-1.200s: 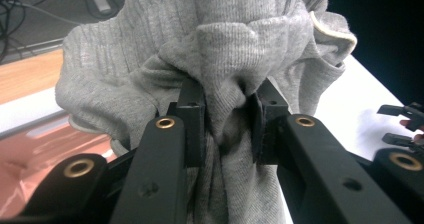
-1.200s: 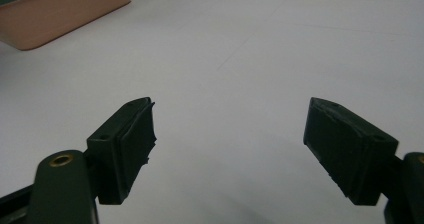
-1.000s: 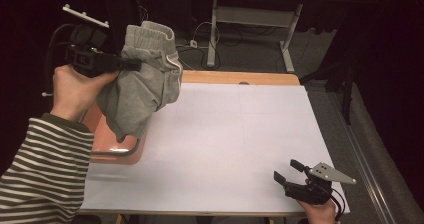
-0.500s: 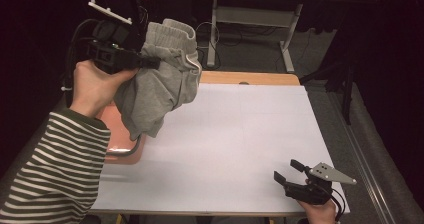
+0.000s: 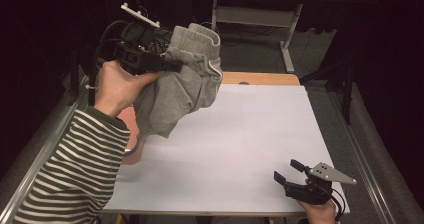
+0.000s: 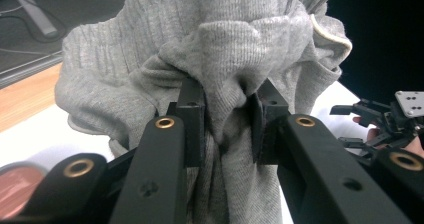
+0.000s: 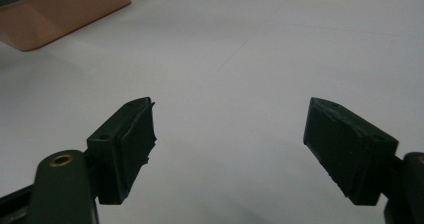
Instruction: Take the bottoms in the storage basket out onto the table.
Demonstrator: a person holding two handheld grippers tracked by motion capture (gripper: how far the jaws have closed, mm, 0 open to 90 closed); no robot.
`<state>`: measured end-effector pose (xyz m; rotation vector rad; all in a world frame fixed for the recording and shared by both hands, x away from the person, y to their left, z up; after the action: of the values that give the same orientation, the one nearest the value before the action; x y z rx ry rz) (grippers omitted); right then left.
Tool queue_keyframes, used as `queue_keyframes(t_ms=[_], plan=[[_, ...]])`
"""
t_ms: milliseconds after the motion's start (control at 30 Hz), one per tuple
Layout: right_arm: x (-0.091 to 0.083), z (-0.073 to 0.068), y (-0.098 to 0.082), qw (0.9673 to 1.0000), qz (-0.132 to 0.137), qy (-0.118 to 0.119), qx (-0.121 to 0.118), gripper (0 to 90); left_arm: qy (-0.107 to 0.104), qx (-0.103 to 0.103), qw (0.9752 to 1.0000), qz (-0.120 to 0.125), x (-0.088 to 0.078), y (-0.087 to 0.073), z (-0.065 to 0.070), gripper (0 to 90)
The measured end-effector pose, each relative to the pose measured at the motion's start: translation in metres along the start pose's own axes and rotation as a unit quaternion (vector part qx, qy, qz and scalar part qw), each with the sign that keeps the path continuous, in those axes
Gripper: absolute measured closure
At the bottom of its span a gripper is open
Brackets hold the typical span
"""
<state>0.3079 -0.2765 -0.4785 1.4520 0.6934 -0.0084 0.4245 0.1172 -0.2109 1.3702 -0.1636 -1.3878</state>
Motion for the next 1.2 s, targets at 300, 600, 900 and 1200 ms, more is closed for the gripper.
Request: queue_keyframes(t_ms=[300, 600, 900, 1200], plan=[[0.000, 0.000, 0.000, 1.0000, 0.000, -0.001, -0.001, 21.0, -0.014, 0.019, 0.9996, -0.011, 0.029, 0.008, 0.014, 69.6], [0.000, 0.001, 0.000, 1.0000, 0.000, 0.001, 0.000, 21.0, -0.027, 0.026, 0.9991, -0.020, 0.058, 0.010, 0.016, 69.5], [0.000, 0.001, 0.000, 1.0000, -0.001, 0.000, 0.001, 21.0, -0.041, 0.025, 0.9987, -0.017, 0.083, 0.008, 0.017, 69.4], [0.000, 0.001, 0.000, 1.0000, -0.001, 0.001, 0.001, 21.0, -0.050, 0.018, 0.9984, -0.017, 0.103, 0.001, 0.013, 69.3]])
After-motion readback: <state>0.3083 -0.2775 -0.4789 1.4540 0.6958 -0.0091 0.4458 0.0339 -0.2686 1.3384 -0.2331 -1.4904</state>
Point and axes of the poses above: each handheld gripper's, and its own axes: x roughly forward along the jaws, y roughly out of its top, z roughly to its right, the point moved 5 cm from there along x, roughly forward along the jaws, and after that the axes turned 10 degrees about -y, right-handed, at the moved point
